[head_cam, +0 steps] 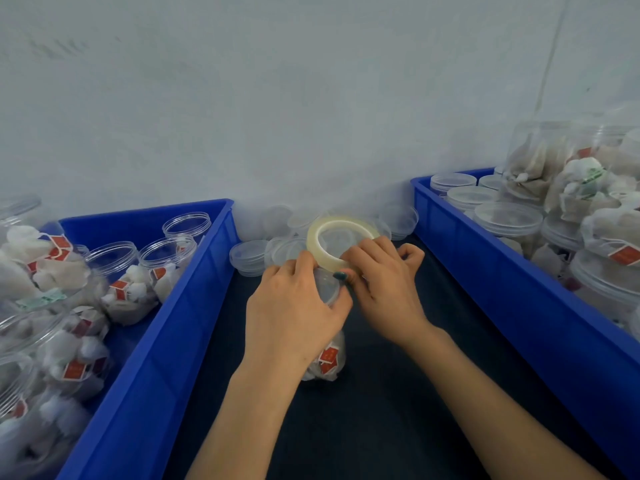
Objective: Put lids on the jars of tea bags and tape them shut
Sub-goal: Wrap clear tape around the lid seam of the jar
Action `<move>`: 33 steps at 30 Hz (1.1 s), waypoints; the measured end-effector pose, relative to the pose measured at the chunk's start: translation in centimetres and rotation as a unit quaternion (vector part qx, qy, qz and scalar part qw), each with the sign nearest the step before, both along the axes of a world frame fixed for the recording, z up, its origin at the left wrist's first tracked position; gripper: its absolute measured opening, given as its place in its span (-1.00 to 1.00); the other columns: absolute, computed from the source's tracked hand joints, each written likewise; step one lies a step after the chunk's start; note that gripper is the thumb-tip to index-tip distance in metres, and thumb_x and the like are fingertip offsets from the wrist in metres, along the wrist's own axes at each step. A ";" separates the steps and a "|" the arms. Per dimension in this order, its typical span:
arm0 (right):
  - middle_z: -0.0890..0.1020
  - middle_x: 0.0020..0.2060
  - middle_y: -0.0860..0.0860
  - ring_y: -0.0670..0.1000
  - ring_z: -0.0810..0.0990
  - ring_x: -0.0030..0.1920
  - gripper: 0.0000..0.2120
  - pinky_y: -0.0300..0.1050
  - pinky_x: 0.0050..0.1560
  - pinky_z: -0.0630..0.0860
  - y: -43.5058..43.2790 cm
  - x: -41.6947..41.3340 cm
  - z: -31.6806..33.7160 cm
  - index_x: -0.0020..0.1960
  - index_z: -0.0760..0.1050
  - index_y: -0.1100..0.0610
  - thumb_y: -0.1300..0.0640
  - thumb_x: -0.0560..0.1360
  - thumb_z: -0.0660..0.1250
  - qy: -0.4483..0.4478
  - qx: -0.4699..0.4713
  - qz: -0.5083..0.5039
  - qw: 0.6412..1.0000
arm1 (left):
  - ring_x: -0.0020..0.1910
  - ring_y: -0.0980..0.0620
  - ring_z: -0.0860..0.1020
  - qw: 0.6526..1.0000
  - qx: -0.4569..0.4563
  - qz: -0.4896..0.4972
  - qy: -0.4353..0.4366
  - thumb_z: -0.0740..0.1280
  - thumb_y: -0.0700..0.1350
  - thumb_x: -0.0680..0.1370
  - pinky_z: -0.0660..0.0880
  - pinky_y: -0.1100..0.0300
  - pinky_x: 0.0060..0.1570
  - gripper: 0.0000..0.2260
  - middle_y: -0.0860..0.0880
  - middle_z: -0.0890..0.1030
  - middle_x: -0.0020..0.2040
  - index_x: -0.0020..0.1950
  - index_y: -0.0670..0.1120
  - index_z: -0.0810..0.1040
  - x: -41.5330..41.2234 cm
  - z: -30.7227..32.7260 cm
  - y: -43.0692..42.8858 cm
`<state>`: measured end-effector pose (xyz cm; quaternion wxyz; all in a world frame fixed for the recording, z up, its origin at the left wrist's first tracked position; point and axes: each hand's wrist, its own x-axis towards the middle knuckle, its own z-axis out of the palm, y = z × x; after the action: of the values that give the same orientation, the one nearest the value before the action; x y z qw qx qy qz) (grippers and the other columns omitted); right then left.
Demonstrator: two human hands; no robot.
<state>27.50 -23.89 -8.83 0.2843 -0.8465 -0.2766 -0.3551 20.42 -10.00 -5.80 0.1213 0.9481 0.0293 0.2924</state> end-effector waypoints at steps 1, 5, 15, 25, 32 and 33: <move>0.51 -0.16 -0.12 -0.02 0.45 -0.06 -0.73 0.05 -0.04 0.19 0.4 -0.1 -0.2 -0.11 0.52 0.03 -0.01 0.60 0.09 0.000 0.015 -0.009 1.000 | -0.08 0.13 0.37 1.000 -0.002 0.001 -0.011 0.12 0.33 0.43 0.33 0.21 -0.22 -0.53 0.07 0.60 0.01 0.14 0.02 0.45 -0.1 -0.1 -0.1; 0.51 -0.17 -0.10 -0.03 0.43 -0.07 -0.62 0.01 -0.04 0.13 1.3 -0.5 -0.6 -0.14 0.50 0.02 -0.05 0.64 -0.02 0.013 0.028 -0.038 0.999 | -0.10 0.11 0.37 0.999 0.010 0.006 -0.031 0.19 0.29 0.44 0.26 0.20 -0.28 -0.57 0.06 0.60 -0.05 0.10 0.00 0.47 0.0 -0.2 -0.2; 0.49 -0.10 -0.07 0.03 0.39 0.08 -0.71 0.02 -0.04 0.10 2.2 2.7 0.6 -0.07 0.46 0.01 -0.12 0.63 0.06 0.172 -0.042 -0.178 0.968 | 0.02 0.01 0.53 0.997 0.032 -0.063 -0.029 0.27 0.22 0.38 0.49 0.12 -0.21 -0.59 0.07 0.60 -0.04 0.11 0.01 0.50 -1.7 0.4 -3.0; 0.45 -0.17 -0.12 0.00 0.41 -0.01 -0.68 0.01 -0.02 0.13 1.0 3.2 1.8 -0.12 0.43 0.00 0.00 0.68 -0.03 0.127 -0.092 -0.060 0.986 | -0.03 0.20 0.37 0.996 -0.028 -0.072 0.052 0.22 0.32 0.40 0.27 0.23 -0.29 -0.67 0.23 0.44 0.00 0.05 0.21 0.28 -1.1 0.7 -0.5; 0.54 0.02 -0.20 -0.12 0.42 0.11 -0.61 -0.03 0.16 0.24 -2.0 -0.1 -4.2 0.05 0.54 -0.12 -0.15 0.59 -0.05 0.205 -0.176 -0.021 0.962 | -0.06 0.12 0.46 0.990 -0.097 -0.011 0.103 0.38 0.23 0.40 0.24 0.18 -0.32 -0.71 0.18 0.48 -0.10 -0.05 0.13 0.36 0.8 1.9 -1.4; 0.52 0.09 -0.23 -0.16 0.40 0.16 -0.59 -0.06 0.18 0.23 -2.3 -0.2 -4.6 0.12 0.55 -0.16 -0.18 0.59 -0.05 0.215 -0.184 -0.004 0.959 | -0.07 0.12 0.46 0.990 -0.095 -0.002 0.100 0.38 0.22 0.42 0.24 0.18 -0.32 -0.73 0.18 0.48 -0.12 -0.06 0.13 0.38 1.0 1.9 -1.5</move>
<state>27.29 -26.22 -13.47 0.1750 -0.9417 -0.2662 -0.1088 21.42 -11.51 -3.86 0.2079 0.9568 0.0674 0.1919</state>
